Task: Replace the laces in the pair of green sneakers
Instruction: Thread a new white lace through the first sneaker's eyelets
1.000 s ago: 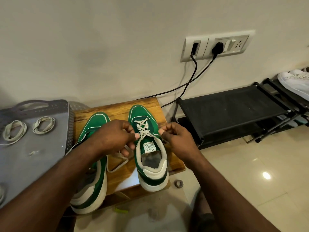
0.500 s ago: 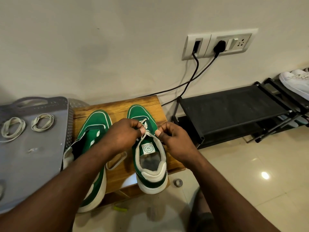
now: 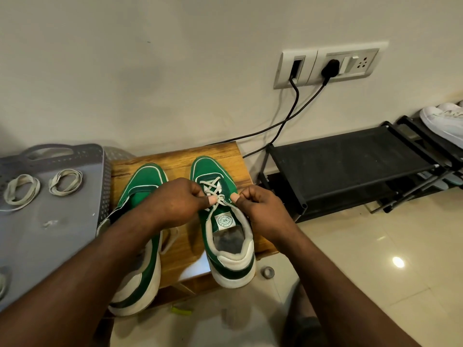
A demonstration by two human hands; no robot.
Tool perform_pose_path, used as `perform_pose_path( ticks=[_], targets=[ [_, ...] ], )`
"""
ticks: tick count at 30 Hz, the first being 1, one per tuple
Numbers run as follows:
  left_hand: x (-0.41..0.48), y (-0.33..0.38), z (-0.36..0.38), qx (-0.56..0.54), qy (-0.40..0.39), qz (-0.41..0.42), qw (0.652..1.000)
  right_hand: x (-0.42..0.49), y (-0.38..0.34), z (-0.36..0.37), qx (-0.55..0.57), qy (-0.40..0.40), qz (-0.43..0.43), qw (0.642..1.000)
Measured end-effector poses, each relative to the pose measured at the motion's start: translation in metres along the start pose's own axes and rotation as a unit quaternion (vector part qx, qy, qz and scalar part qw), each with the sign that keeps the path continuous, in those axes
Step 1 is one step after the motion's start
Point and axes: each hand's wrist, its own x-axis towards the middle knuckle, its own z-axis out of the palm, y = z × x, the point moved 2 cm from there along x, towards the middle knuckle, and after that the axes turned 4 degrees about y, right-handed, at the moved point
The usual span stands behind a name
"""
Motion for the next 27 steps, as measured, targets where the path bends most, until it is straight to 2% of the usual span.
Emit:
perform_pose_path(
  ticks=[6, 12, 16, 19, 23, 27],
  targets=[
    [0.003, -0.001, 0.006, -0.008, 0.005, -0.021, 1.0, 0.003, 0.002, -0.001, 0.088, 0.011, 0.062, 0.994],
    [0.01, -0.007, 0.001, 0.053, 0.021, -0.016, 0.998, -0.002, 0.002, 0.003, 0.092, 0.013, 0.037, 0.995],
    [0.006, -0.01, 0.002, -0.011, 0.019, 0.006, 1.0, -0.005, -0.006, 0.001, 0.053, 0.05, -0.019, 0.997],
    [0.004, -0.009, -0.004, -0.124, 0.019, 0.045, 0.991, -0.007, -0.014, -0.004, 0.102, 0.055, -0.053, 0.992],
    [-0.003, -0.002, -0.016, -0.303, -0.009, 0.052, 0.951, -0.014, -0.027, -0.011, 0.145, 0.018, -0.118, 0.982],
    [-0.018, 0.004, -0.028, -0.408, -0.038, 0.068, 0.91, -0.022, -0.038, -0.017, 0.172, -0.002, -0.146, 0.974]
  ],
)
